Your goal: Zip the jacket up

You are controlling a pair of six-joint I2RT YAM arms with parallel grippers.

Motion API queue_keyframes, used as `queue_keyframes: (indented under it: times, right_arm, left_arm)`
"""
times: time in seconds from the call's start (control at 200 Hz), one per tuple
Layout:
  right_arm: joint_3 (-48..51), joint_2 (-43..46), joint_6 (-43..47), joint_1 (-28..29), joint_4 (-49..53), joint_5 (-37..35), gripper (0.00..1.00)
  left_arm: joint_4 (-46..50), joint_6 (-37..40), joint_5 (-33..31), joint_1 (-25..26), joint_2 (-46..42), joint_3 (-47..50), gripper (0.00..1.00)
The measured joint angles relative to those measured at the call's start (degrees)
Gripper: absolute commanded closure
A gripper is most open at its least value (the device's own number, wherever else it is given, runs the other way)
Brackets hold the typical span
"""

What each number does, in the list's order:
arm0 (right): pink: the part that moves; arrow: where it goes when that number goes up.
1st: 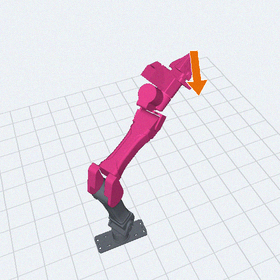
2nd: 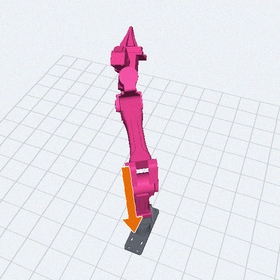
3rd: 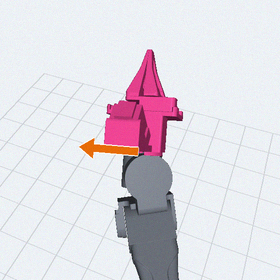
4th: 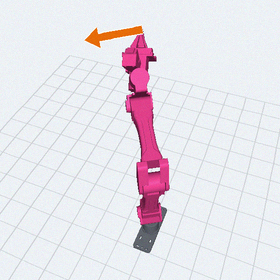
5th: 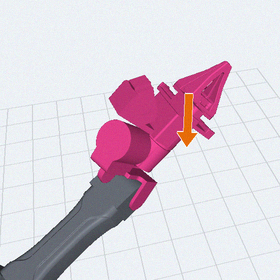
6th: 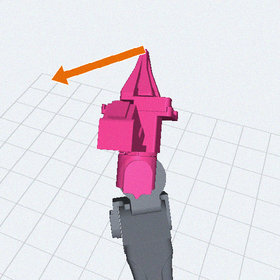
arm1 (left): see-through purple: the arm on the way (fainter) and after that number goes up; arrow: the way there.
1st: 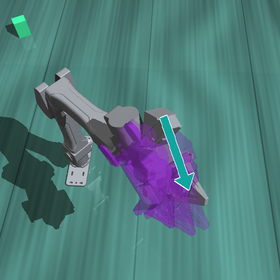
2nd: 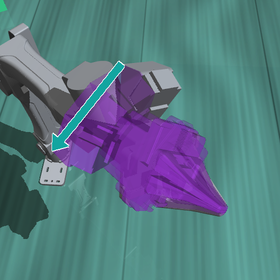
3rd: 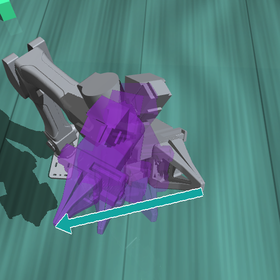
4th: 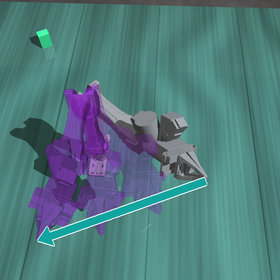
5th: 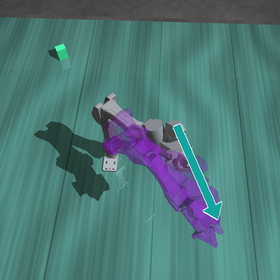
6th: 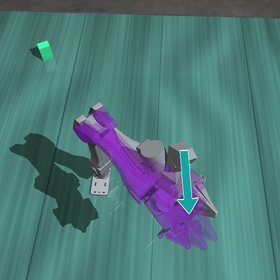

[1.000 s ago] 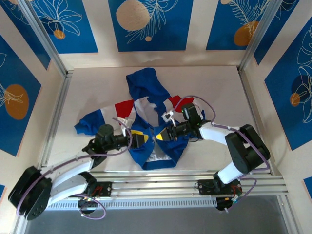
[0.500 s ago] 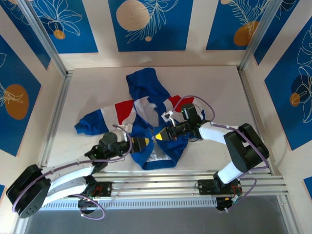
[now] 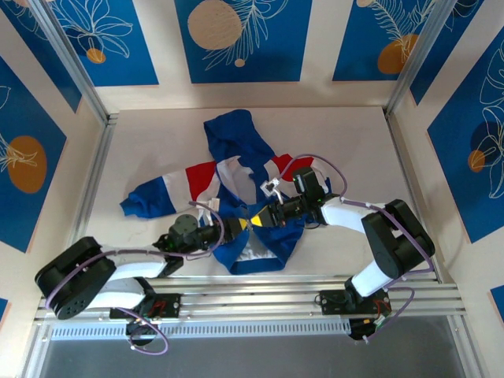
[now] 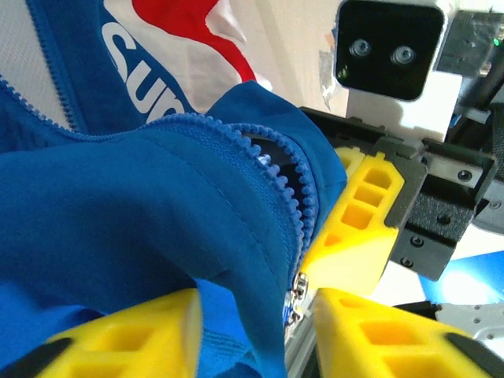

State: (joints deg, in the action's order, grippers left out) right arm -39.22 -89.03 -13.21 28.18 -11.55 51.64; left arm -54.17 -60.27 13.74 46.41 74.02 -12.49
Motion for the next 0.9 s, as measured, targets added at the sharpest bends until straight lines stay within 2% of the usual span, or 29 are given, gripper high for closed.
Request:
queue_keyframes:
  times: [0.06, 0.155, 0.25, 0.315, 0.415, 0.6, 0.9]
  right_arm:
    - [0.0, 0.0, -0.1, 0.0, 0.0, 0.0, 1.00]
    - [0.0, 0.0, -0.4, 0.0, 0.0, -0.1, 1.00]
    - [-0.3, 0.0, -0.4, 0.0, 0.0, -0.2, 1.00]
    - [-0.4, 0.0, -0.4, 0.0, 0.1, -0.2, 1.00]
    - [-0.6, 0.0, -0.5, 0.0, 0.1, -0.2, 1.00]
    - [-0.7, 0.0, -1.1, 0.0, 0.2, -0.4, 1.00]
    - [-2.0, 0.5, -0.7, 0.3, 2.1, -0.1, 1.00]
  left_arm:
    - [-1.8, -0.3, 0.3, 0.1, 1.3, 0.0, 0.74]
    - [-3.6, -0.8, 0.4, 0.3, 1.9, 0.2, 0.69]
    - [-4.9, -1.0, 0.3, 0.3, 1.9, 0.8, 0.70]
    - [-5.0, -0.9, 0.3, 0.4, 1.8, 1.3, 0.78]
    - [-5.0, -0.8, 0.5, 0.5, 1.7, 1.5, 1.00]
    - [-2.9, -0.3, 1.0, 0.6, -0.6, 1.5, 1.00]
    - [6.0, 1.0, 2.3, 0.6, -7.0, 0.6, 1.00]
